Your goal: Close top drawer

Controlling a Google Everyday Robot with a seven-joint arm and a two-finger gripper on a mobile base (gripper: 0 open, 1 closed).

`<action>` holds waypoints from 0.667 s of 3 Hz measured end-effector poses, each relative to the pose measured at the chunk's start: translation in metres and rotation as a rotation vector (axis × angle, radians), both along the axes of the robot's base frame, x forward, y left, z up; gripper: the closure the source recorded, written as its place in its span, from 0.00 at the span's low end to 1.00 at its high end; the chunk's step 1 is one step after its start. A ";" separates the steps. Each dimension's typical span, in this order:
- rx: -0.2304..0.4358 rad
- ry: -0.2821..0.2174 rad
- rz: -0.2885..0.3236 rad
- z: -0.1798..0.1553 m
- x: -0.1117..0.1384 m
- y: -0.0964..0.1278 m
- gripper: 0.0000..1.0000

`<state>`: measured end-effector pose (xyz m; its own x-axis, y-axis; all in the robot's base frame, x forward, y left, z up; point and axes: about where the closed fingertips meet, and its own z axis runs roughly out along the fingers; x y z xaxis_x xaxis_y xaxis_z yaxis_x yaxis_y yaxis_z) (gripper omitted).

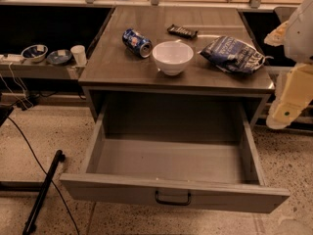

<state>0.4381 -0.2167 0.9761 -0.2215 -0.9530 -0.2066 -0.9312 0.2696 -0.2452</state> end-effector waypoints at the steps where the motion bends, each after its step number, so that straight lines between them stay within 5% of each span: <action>1: 0.008 -0.001 0.002 -0.007 -0.001 0.000 0.00; 2: 0.070 0.000 0.052 -0.052 -0.028 0.017 0.04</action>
Offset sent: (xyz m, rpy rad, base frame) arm -0.0580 0.0165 -0.1447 0.0981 0.1278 0.0662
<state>0.4098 -0.1993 0.9246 -0.1716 -0.9467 -0.2728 -0.9444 0.2369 -0.2280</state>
